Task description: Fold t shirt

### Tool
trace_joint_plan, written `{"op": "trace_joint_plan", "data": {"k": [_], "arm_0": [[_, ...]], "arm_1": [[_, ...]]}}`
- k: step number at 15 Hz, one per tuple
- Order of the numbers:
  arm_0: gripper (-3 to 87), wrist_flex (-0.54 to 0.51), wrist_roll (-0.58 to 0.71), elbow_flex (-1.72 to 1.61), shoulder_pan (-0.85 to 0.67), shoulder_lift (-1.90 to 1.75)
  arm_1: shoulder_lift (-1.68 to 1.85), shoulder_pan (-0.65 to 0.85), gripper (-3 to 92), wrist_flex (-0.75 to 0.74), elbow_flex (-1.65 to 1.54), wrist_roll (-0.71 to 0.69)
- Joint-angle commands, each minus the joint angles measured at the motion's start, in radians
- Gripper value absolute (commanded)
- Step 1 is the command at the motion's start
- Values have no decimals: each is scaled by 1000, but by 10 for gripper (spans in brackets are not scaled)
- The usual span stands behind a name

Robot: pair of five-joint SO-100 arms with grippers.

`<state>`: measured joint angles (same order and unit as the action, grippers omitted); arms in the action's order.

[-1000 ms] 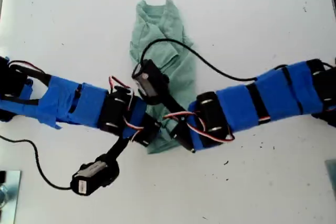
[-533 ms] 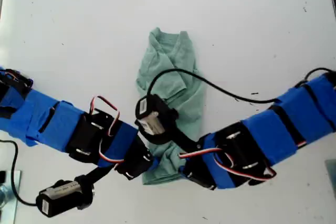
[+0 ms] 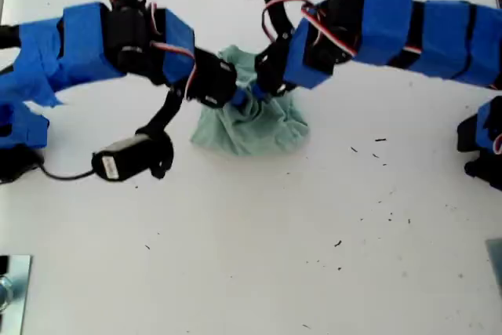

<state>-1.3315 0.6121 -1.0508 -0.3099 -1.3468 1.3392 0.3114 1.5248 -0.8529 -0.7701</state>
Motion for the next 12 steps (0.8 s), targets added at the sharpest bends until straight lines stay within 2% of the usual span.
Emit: {"op": "trace_joint_plan", "data": {"k": [1, 2, 4, 6, 9, 10, 12], "arm_0": [[200, -52, -5, -11, -127, -66], [269, -63, -20, -18, -164, -110], [284, -89, -52, -52, -253, -239], [289, -84, -48, -207, -341, -442], [281, 130, -46, -782, -440, -951], [253, 184, -52, -965, -445, -1143], [85, 252, -92, -1278, -345, -1505]], "arm_1": [[15, 98, 316, -32, 5, -31], [48, 152, 319, -9, 5, -26], [201, 308, 316, 101, -72, 28], [471, 454, 289, 97, -333, 28], [885, 623, 247, 137, -706, -14], [1028, 621, 238, 137, -833, -20], [1285, 497, 220, 83, -1111, 49]]}}
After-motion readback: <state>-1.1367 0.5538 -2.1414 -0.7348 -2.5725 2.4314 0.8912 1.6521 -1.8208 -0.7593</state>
